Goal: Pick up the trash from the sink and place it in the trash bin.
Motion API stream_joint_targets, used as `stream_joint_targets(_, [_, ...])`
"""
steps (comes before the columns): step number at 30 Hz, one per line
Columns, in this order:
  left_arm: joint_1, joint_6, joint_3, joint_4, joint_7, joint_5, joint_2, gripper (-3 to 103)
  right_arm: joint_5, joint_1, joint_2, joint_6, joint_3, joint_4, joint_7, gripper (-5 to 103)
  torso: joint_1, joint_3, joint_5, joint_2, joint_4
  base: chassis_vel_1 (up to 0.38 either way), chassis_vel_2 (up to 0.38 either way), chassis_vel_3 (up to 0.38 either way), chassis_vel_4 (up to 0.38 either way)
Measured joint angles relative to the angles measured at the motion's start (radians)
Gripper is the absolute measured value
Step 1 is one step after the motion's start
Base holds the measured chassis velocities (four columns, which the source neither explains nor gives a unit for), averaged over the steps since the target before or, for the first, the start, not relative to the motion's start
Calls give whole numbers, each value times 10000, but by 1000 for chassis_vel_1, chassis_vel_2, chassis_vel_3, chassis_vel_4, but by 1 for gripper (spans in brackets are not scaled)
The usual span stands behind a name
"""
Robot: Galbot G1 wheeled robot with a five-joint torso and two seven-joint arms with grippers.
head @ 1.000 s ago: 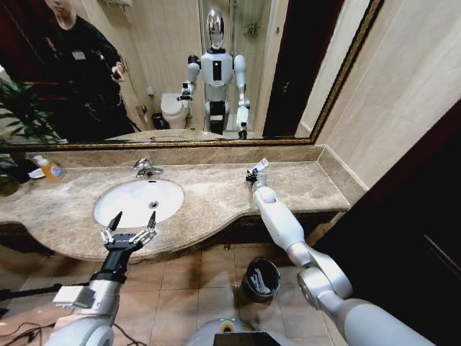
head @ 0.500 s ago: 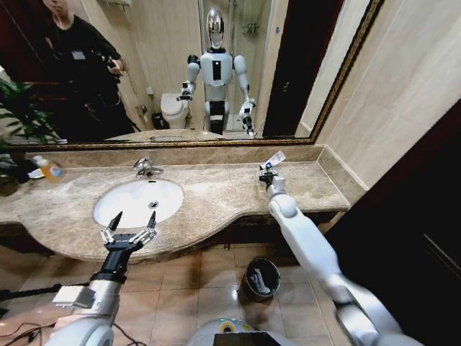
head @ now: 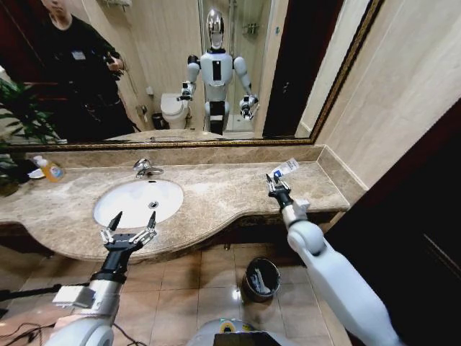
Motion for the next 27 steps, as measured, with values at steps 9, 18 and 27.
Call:
stream_joint_targets(9, [0,0,1,0,1,0,0,100,-1508,-3572,810,273,469,1169,-74,21,-1,0,-3,0,-3,0,0,0,0])
stream_joint_targets(18, [0,0,0,0,1,0,1,100,-2980,-4334,1678,1159,20,-597,-866,21,0,1,-3,0,-1,0,0,0,0])
stream_joint_targets(27, [0,0,0,0,2,0,1,100,-3399,-3772,2579,1676,-3,-3429,-1558,21,2,2,-2,0,-1,0,0,0,0])
